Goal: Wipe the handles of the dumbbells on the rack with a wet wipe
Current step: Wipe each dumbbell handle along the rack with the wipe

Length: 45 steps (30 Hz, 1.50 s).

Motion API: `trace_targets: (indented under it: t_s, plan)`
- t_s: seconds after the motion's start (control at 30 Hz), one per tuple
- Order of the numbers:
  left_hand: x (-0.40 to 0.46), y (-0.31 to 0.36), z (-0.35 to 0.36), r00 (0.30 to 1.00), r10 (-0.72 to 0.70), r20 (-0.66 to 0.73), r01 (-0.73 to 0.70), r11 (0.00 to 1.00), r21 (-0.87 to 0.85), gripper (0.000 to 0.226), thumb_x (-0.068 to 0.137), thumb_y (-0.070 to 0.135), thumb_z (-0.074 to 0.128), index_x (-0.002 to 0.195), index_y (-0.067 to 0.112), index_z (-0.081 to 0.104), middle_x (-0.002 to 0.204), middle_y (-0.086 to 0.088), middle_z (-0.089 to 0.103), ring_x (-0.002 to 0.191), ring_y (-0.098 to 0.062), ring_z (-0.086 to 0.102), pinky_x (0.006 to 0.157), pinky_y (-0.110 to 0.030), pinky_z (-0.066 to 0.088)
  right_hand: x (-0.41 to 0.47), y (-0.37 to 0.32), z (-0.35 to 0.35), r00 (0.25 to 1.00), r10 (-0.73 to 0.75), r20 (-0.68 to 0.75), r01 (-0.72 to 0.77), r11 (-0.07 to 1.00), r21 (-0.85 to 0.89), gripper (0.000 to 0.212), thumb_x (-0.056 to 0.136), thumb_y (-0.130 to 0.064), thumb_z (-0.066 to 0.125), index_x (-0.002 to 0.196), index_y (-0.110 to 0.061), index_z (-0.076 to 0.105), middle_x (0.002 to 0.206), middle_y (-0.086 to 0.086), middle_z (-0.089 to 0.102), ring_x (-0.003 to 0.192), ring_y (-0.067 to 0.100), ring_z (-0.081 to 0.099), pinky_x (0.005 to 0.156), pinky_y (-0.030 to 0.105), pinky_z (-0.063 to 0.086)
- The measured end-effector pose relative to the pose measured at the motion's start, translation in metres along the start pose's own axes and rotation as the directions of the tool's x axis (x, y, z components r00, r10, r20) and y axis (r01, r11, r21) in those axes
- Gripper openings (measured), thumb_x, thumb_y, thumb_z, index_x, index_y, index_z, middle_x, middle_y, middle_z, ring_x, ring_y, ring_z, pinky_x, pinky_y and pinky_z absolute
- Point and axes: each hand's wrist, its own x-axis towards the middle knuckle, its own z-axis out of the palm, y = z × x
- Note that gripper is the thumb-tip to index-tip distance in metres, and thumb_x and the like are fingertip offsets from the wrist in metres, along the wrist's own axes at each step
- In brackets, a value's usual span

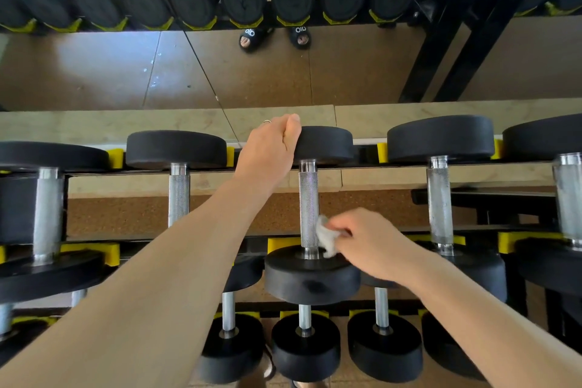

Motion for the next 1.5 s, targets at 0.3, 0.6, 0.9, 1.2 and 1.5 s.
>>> trace_targets:
  t_s: [0.3,0.6,0.9,1.2,1.5]
  plan:
    - [0.005,-0.009,0.001,1.000,0.020,0.018,-0.020,1.000,0.006,0.044,0.110,0.038,0.024,0.081,0.018,0.050,0.074,-0.002,0.052,0.071,-0.015,0.050,0.065,-0.035,0.040,0.038,-0.033,0.015,0.899,-0.422,-0.114,0.272,0.744,-0.611,0.044,0.088,-0.013,0.065,0.131,-0.012,0.056,0.134,0.005,0.052,0.116,0.020,0.055,0.099,0.035,0.051]
    - [0.006,-0.010,0.001,0.997,0.068,0.024,-0.070,0.996,0.061,0.040,0.110,0.039,0.022,0.092,0.022,0.054,0.080,-0.002,0.058,0.077,-0.015,0.057,0.070,-0.037,0.054,0.009,-0.009,-0.010,0.997,-0.071,0.012,0.072,0.984,-0.162,0.032,0.099,-0.013,0.046,0.119,-0.023,0.068,0.119,-0.004,0.067,0.103,0.006,0.061,0.092,0.024,0.048]
    - [0.005,-0.010,0.001,0.995,0.087,0.040,-0.090,0.992,0.089,0.041,0.110,0.039,0.020,0.079,0.027,0.045,0.073,-0.001,0.052,0.070,-0.013,0.054,0.060,-0.033,0.043,0.021,-0.024,0.039,0.943,0.317,-0.099,-0.324,0.944,-0.064,0.024,0.097,-0.024,0.051,0.108,-0.007,0.063,0.088,0.002,0.060,0.076,0.014,0.060,0.056,0.018,0.045]
    - [0.004,0.005,-0.004,0.999,0.043,0.030,-0.047,0.988,0.145,0.042,0.109,0.030,0.023,0.069,0.024,0.036,0.066,-0.002,0.045,0.064,-0.018,0.045,0.060,-0.035,0.031,-0.019,-0.055,0.008,1.000,-0.007,0.005,0.006,0.976,0.216,0.032,0.099,-0.019,0.048,0.128,-0.019,0.061,0.107,0.000,0.067,0.073,0.000,0.053,0.057,0.011,0.040]
    - [0.005,0.086,0.043,0.960,0.277,0.031,-0.275,0.925,0.262,0.037,0.108,0.032,0.030,0.118,0.019,0.063,0.106,0.001,0.067,0.092,-0.019,0.062,0.078,-0.034,0.050,-0.015,0.079,-0.070,0.890,-0.391,-0.234,0.096,0.664,-0.742,0.058,0.084,-0.004,0.067,0.138,-0.008,0.049,0.140,0.009,0.052,0.125,0.024,0.051,0.103,0.038,0.047]
